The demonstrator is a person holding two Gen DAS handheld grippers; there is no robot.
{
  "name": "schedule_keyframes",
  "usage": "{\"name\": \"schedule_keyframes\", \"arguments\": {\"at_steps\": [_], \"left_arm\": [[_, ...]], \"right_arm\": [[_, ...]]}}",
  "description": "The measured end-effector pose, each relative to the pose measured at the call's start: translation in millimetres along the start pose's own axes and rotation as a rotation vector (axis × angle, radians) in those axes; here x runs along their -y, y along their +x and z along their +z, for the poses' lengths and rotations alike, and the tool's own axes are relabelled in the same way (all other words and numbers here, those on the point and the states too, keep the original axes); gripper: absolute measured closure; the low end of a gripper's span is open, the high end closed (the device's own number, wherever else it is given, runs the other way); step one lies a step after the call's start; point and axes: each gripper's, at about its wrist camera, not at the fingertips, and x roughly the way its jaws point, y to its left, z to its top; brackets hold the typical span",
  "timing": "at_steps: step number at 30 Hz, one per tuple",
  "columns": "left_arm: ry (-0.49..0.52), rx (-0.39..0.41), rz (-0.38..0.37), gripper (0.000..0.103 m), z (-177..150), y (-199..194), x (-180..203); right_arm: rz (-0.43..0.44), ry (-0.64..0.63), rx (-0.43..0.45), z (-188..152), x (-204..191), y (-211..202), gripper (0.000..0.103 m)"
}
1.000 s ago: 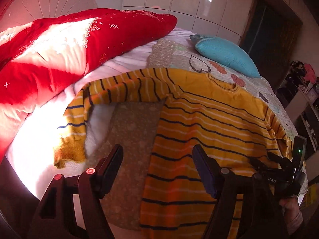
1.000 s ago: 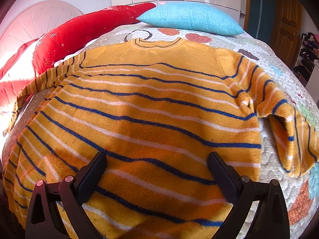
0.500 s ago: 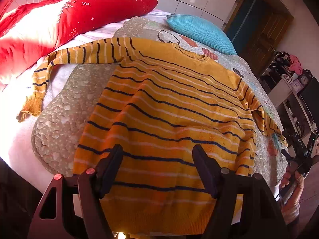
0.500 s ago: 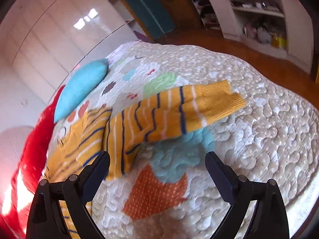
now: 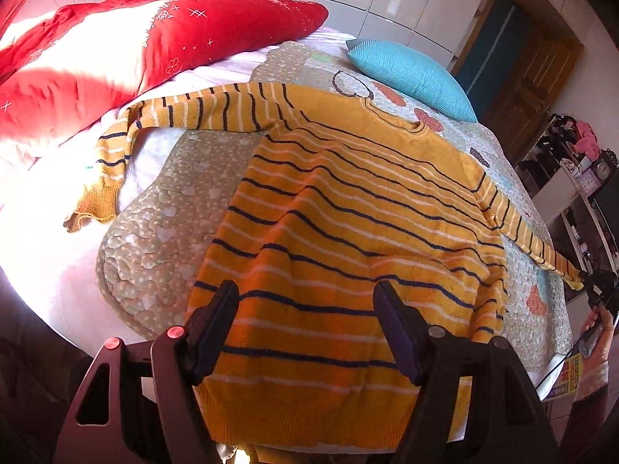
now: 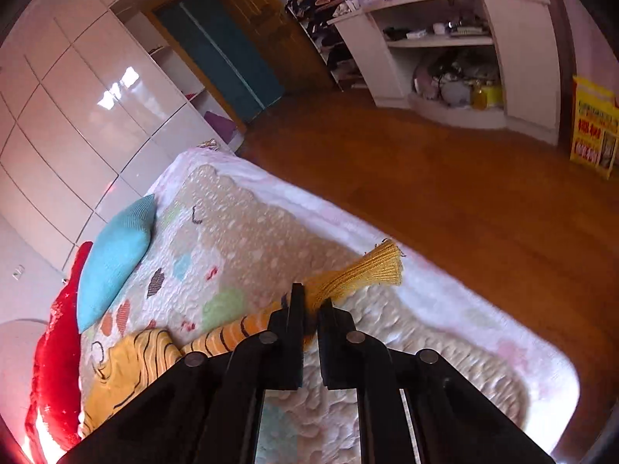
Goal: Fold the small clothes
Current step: 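Grasp the cuff of the other sleeve with the right gripper, then fold the held sleeve and side across the sweater body, release right gripper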
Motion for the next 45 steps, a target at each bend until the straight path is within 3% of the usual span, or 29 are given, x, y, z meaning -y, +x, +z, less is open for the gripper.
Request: {"name": "schedule_keyframes", "arguments": {"at_steps": [5, 10, 14, 19, 24, 30, 42, 43, 45], "left_arm": [[-0.009, -0.012, -0.025, 0.032, -3, 9, -1], [-0.007, -0.012, -0.045, 0.032, -6, 9, -4], [-0.004, 0.014, -0.053, 0.032, -8, 1, -12], [0.0, 0.057, -0.023, 0.031, -8, -10, -34], [-0.038, 0.065, 0.009, 0.029, -11, -8, -65], [-0.103, 0.039, 0.03, 0.029, -18, 0, -97], [-0.156, 0.048, 0.04, 0.028, -19, 8, -114], [-0.153, 0.048, 0.042, 0.028, -20, 8, -113], [-0.152, 0.045, 0.039, 0.028, -20, 8, -113]], "right_arm": [[0.002, -0.131, -0.003, 9, -33, -13, 0.096], [0.102, -0.275, -0.081, -25, -121, 9, 0.096], [0.216, -0.396, -0.179, -75, -214, 32, 0.096], [0.339, -0.557, -0.302, -163, -329, 57, 0.096], [0.391, -0.702, -0.439, -258, -419, 94, 0.096], [0.36, -0.784, -0.546, -337, -466, 129, 0.096], [0.387, -0.909, -0.561, -386, -512, 119, 0.092], [0.386, -0.916, -0.57, -392, -513, 119, 0.087], [0.401, -0.915, -0.592, -402, -514, 120, 0.068]]}}
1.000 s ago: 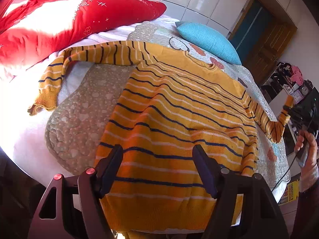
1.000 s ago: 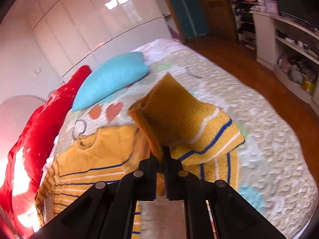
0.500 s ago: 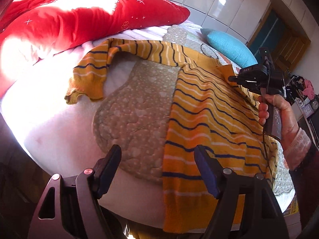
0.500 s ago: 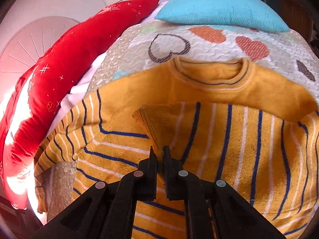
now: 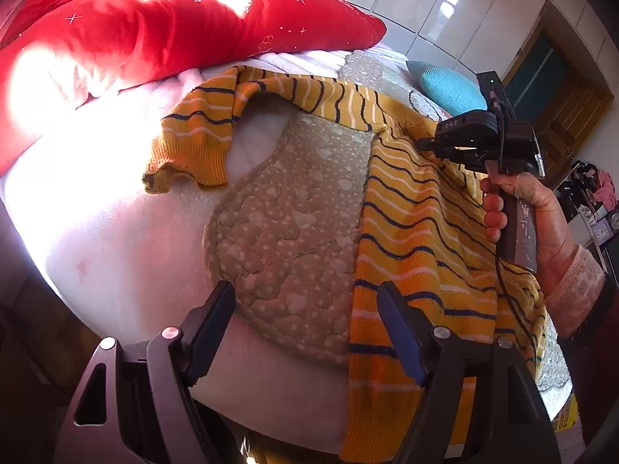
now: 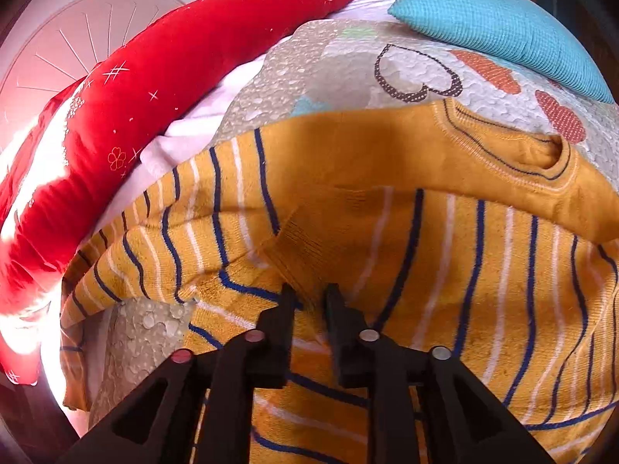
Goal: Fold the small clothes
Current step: 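Fold the held sleeve and side across the sweater body, release right gripper, then grasp the cuff of the sleeve beside the red bolster with the left gripper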
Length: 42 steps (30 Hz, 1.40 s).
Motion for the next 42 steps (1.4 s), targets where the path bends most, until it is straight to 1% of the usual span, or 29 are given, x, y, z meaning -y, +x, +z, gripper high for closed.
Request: {"name": "schedule_keyframes", "arguments": {"at_steps": [1, 2, 3, 4, 6, 7, 10, 13, 15, 18, 20, 22, 24, 27, 30, 31, 33, 34, 35, 36, 37, 38, 40, 42], "left_arm": [[-0.004, -0.001, -0.003, 0.028, 0, -1, -1], [-0.01, -0.001, -0.005, 0.028, 0, -1, -2], [-0.015, -0.002, -0.007, 0.028, 1, -2, -2], [-0.019, -0.004, -0.007, 0.028, 1, -3, -3], [-0.02, -0.003, -0.003, 0.028, 1, -5, -4], [-0.019, -0.001, -0.003, 0.028, 2, -7, -3], [-0.011, 0.009, -0.006, 0.028, 3, -12, 0], [-0.003, 0.005, -0.028, 0.028, 2, -14, 5], [-0.006, -0.009, -0.064, 0.028, 1, -12, 8], [-0.017, -0.041, -0.121, 0.028, -2, -5, 14], [-0.031, -0.074, -0.149, 0.028, -5, 3, 16], [-0.034, -0.087, -0.146, 0.028, -7, 10, 19], [-0.014, -0.076, -0.141, 0.028, -10, 11, 23], [0.002, -0.075, -0.151, 0.028, -14, 12, 28], [0.023, -0.079, -0.155, 0.028, -19, 11, 33], [0.029, -0.084, -0.168, 0.028, -22, 10, 35], [0.037, -0.097, -0.195, 0.028, -28, 8, 40], [0.046, -0.102, -0.2, 0.028, -31, 8, 43], [0.06, -0.104, -0.195, 0.031, -34, 8, 46], [0.076, -0.105, -0.176, 0.048, -36, 8, 49], [0.097, -0.11, -0.143, 0.063, -36, 9, 52], [0.112, -0.125, -0.114, 0.094, -35, 11, 54], [0.085, -0.152, -0.145, 0.095, -30, 9, 52], [0.098, -0.137, -0.152, 0.095, -27, -4, 56]], "right_arm": [[0.027, 0.0, 0.0, -2, -3, 0, 0.051], [0.056, -0.003, -0.002, -4, -7, -1, 0.039], [0.089, -0.007, -0.011, -6, -10, -3, 0.036], [0.123, -0.009, -0.021, -9, -13, -7, 0.035], [0.255, 0.009, -0.057, -16, -13, -19, 0.035], [0.306, 0.025, -0.067, -22, -10, -27, 0.035], [0.382, 0.042, -0.062, -46, 7, -62, 0.035], [0.375, 0.048, -0.024, -79, 39, -104, 0.035], [0.344, 0.076, 0.018, -104, 70, -134, 0.034], [0.227, 0.135, 0.094, -145, 121, -177, 0.029], [0.169, 0.198, 0.126, -176, 154, -199, 0.028], [0.178, 0.291, 0.127, -208, 183, -209, 0.028], [0.213, 0.365, 0.12, -236, 203, -210, 0.028], [0.271, 0.414, 0.098, -272, 209, -206, 0.027], [0.327, 0.398, 0.102, -293, 191, -199, 0.027], [0.336, 0.385, 0.107, -298, 183, -196, 0.027], [0.315, 0.351, 0.132, -305, 166, -195, 0.027], [0.302, 0.337, 0.141, -306, 159, -193, 0.028], [0.288, 0.328, 0.149, -308, 152, -193, 0.041], [0.282, 0.319, 0.146, -309, 147, -191, 0.055], [0.291, 0.31, 0.125, -310, 145, -188, 0.084], [0.313, 0.313, 0.106, -309, 144, -184, 0.087], [0.334, 0.333, 0.118, -309, 148, -190, 0.089], [0.353, 0.343, 0.149, -315, 158, -211, 0.089]]}}
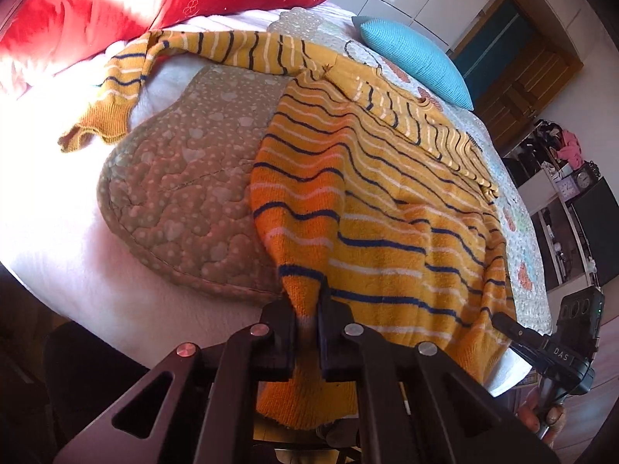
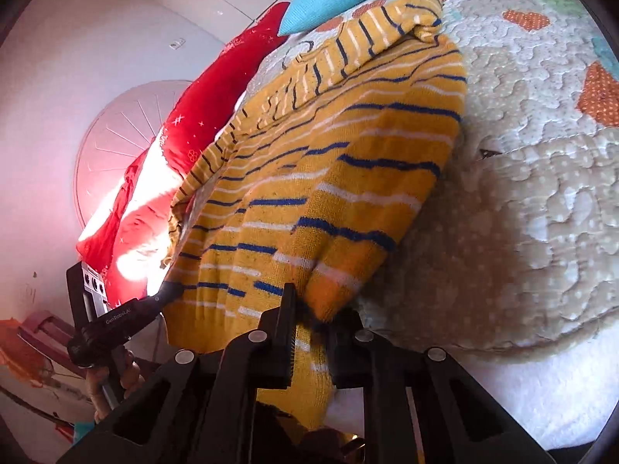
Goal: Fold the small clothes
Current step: 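Grasp the cuff of the sleeve beside the red bolster with the left gripper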
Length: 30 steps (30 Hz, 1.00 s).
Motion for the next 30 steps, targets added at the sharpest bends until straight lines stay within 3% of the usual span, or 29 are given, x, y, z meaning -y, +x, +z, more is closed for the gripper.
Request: {"name": "schedule_keyframes", "arguments": {"at_steps": [6, 9, 14, 16, 18, 19, 24, 27, 30], "left_arm": [[0.073, 0.027, 0.035, 0.096, -23, -28, 13], [0.078, 0.003, 0.065, 0.097, -36, -22, 7], [0.032, 0.025, 0.074, 0.095, -34, -29, -12], [0.015, 0.066, 0.093, 0.081, -25, -38, -19], [-0.014, 0.124, 0.128, 0.041, -11, -46, -30], [-0.03, 0.163, 0.148, 0.037, -3, -51, -37], [-0.06, 0.225, 0.281, 0.034, 49, -50, -81], [-0.05, 0.206, 0.368, 0.032, 79, -33, -106], [-0.049, 0.172, 0.39, 0.032, 104, -11, -130]], "right_arm": [[-0.084, 0.016, 0.053, -22, 27, -70, 0.098], [-0.181, 0.045, 0.038, -38, 51, -83, 0.098], [-0.22, 0.035, 0.085, -32, 52, -100, 0.096], [-0.208, 0.022, 0.1, -19, 43, -97, 0.09], [-0.196, -0.002, 0.111, -5, 27, -85, 0.073], [-0.192, -0.022, 0.112, 0, 19, -78, 0.066], [-0.165, -0.087, 0.093, 22, -20, -33, 0.065], [-0.151, -0.099, 0.066, 24, -30, -12, 0.065], [-0.171, -0.113, 0.031, 21, -32, 1, 0.065]]}}
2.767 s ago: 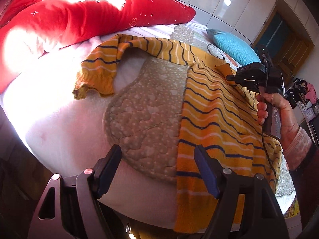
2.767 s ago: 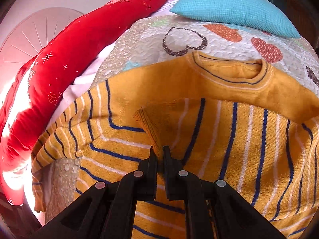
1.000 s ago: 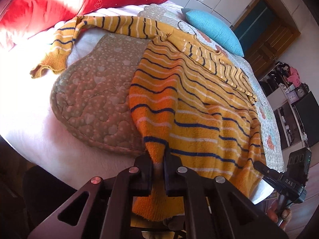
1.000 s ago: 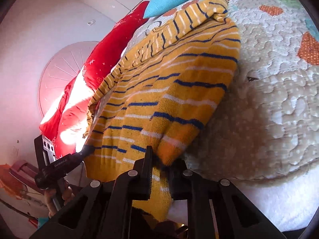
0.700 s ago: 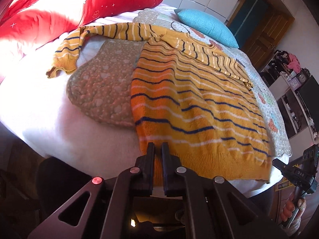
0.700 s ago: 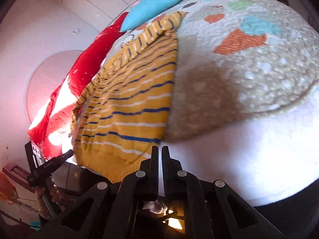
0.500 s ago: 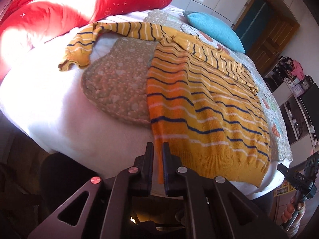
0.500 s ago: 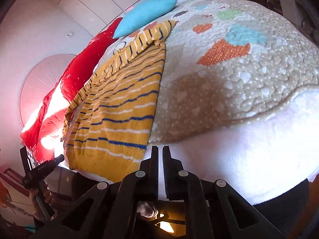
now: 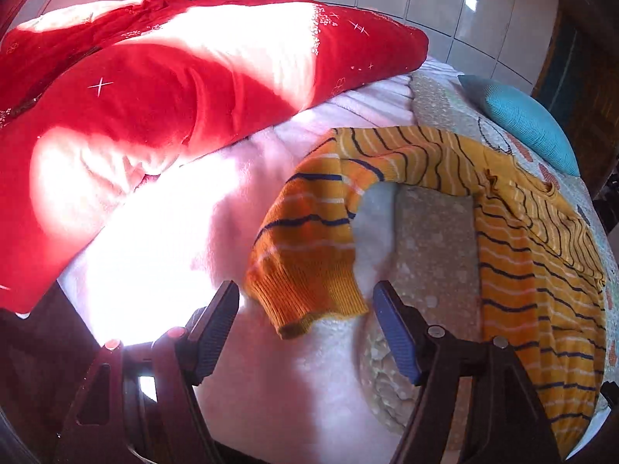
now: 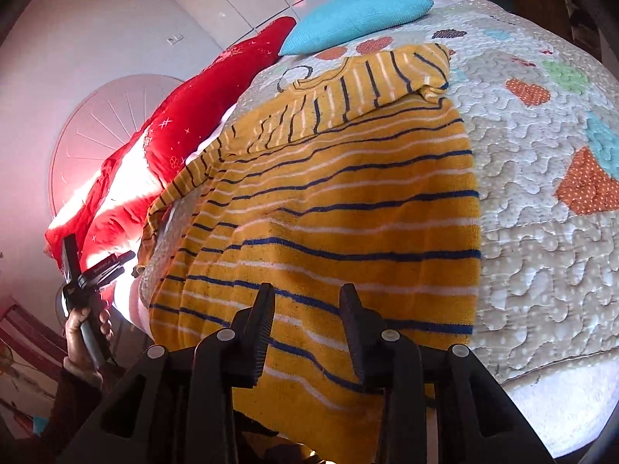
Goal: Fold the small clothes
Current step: 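Grasp the cuff of the sleeve beside the red bolster with the left gripper, then fold the held sleeve and side over the sweater body with the left gripper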
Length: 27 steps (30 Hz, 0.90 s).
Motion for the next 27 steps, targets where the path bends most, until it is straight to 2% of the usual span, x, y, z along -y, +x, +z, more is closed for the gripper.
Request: {"name": "schedule_keyframes", "arguments": {"at_steps": [4, 6, 7, 8, 12, 15, 18, 20, 22, 27], "left_arm": [[0.059, -0.085, 0.026, 0.034, 12, 45, -4], [0.064, -0.137, -0.018, 0.064, 12, 59, -7], [0.053, -0.132, -0.032, 0.069, 13, 58, -11], [0.039, -0.126, -0.049, 0.091, 16, 55, -14], [-0.059, -0.073, -0.061, 0.093, 37, 32, -39], [-0.166, -0.046, -0.127, 0.093, 63, 11, -62], [-0.221, -0.022, -0.202, 0.093, 89, -14, -62], [-0.205, -0.009, -0.273, 0.093, 101, -33, -40], [-0.151, -0.009, -0.34, 0.093, 108, -47, -1], [0.026, -0.06, -0.533, 0.093, 107, -62, 140]], "right_arm": [[-0.037, 0.016, -0.02, -3, 5, 6, 0.065], [-0.052, 0.032, -0.022, -3, 11, 7, 0.065], [-0.06, 0.038, -0.022, -3, 14, 7, 0.065], [-0.067, 0.04, -0.023, -2, 16, 7, 0.065], [-0.063, 0.04, -0.024, 3, 18, 10, 0.065], [-0.047, 0.049, -0.014, 8, 19, 13, 0.065], [-0.016, 0.071, -0.005, 12, 22, 16, 0.065], [0.004, 0.089, 0.007, 13, 25, 16, 0.065], [0.023, 0.11, 0.021, 14, 29, 14, 0.065], [0.043, 0.136, 0.068, 12, 42, -5, 0.065]]}}
